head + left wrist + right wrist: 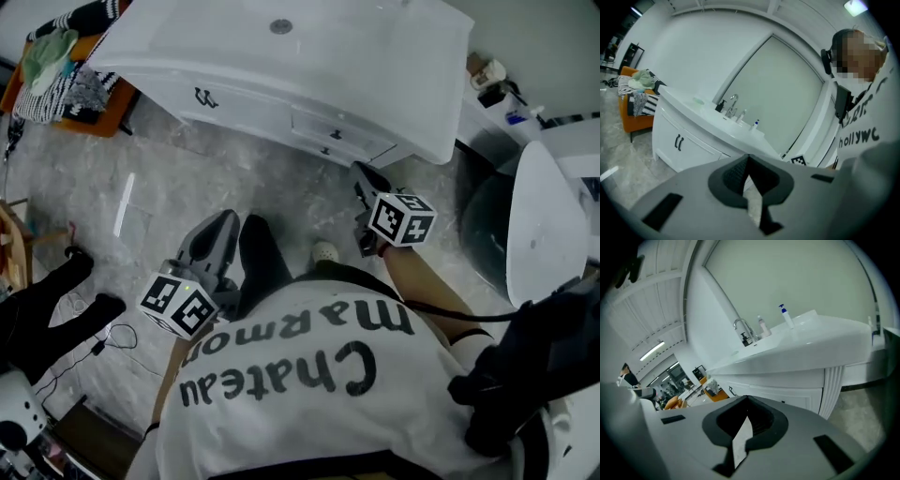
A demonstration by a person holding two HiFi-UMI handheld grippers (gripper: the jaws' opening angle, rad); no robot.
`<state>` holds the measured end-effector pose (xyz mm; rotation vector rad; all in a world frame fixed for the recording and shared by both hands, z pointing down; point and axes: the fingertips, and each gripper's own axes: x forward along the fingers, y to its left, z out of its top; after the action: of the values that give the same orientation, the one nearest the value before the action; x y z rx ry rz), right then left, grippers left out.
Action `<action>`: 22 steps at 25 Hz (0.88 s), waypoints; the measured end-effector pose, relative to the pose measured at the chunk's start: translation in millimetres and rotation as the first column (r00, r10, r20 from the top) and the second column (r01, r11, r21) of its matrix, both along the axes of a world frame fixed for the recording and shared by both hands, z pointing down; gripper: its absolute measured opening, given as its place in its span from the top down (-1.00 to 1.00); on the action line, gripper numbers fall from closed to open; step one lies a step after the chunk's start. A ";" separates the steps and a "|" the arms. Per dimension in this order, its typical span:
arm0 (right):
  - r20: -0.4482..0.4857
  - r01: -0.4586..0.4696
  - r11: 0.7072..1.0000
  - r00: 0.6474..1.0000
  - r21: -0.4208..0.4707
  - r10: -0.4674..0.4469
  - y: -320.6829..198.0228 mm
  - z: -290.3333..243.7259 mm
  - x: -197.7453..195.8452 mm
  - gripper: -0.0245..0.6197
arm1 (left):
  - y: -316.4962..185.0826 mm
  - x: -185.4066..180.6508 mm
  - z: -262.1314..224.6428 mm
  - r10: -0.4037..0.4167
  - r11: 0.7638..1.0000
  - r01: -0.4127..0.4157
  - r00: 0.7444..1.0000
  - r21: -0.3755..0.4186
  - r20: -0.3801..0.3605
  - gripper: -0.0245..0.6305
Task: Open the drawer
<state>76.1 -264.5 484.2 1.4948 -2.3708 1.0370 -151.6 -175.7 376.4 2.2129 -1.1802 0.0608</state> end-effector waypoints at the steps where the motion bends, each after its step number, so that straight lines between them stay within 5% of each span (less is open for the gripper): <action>1: 0.008 -0.039 0.999 0.999 -0.007 0.039 -5.2 3.8 1.2 0.90 | -10.5 -2.1 -1.4 0.035 0.999 -0.035 0.999 0.006 0.009 0.90; 7: -0.088 -0.184 0.979 0.980 -0.082 0.177 -33.5 60.2 8.9 0.90 | -59.2 -30.1 13.7 0.090 0.996 -0.090 0.993 -0.012 0.073 0.90; 22: -0.205 -0.251 0.948 0.956 -0.195 0.210 -85.5 162.3 8.6 0.90 | -78.7 -81.0 68.6 0.021 0.994 -0.009 0.993 -0.107 0.116 0.90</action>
<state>84.6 -350.1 646.5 1.7297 -1.9230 1.1151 -232.6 -254.4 445.0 2.1495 -1.1949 0.2575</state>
